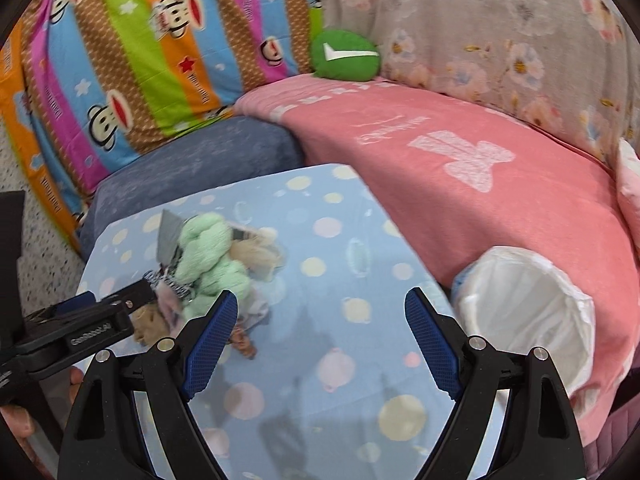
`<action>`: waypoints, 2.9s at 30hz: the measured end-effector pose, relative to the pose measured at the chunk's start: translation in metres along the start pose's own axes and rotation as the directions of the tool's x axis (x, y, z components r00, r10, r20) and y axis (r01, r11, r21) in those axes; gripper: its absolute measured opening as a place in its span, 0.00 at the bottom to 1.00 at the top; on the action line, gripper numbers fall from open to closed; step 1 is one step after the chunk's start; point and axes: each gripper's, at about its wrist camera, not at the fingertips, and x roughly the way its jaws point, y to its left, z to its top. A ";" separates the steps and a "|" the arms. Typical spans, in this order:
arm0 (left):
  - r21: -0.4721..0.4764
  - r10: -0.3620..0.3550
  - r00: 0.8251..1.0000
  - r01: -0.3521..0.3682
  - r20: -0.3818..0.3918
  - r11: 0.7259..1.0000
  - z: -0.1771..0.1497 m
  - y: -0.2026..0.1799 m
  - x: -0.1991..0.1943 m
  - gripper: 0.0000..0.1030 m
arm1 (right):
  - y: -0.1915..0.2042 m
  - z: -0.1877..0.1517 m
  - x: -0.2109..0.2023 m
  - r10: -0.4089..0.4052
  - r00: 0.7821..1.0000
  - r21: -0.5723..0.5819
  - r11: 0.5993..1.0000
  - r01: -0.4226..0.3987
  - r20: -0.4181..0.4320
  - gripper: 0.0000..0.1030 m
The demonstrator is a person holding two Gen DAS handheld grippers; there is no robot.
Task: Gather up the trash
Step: 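Grasp the tan sock with the left tool while the right tool grasps the clear pink zip bag, then carry the tan sock and zip bag over the bin and open both tools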
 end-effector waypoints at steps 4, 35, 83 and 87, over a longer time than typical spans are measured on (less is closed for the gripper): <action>-0.039 0.011 0.999 -0.013 -0.054 0.999 -0.006 0.031 0.021 0.89 | 0.026 -0.006 0.016 0.033 0.999 -0.031 0.999 -0.034 -0.032 0.80; -0.121 -0.148 0.964 0.124 -0.223 0.985 -0.028 0.106 0.073 0.17 | 0.162 -0.027 0.145 0.216 0.927 -0.139 0.953 -0.268 -0.307 0.07; -0.122 -0.109 0.960 0.080 -0.256 0.989 -0.066 0.021 0.052 0.29 | -0.018 -0.004 -0.022 0.127 0.992 0.044 0.991 -0.128 0.022 0.06; -0.046 -0.158 0.974 0.152 -0.162 0.987 -0.044 -0.013 0.011 0.29 | -0.032 0.007 -0.037 0.119 0.990 0.062 0.990 -0.123 0.070 0.06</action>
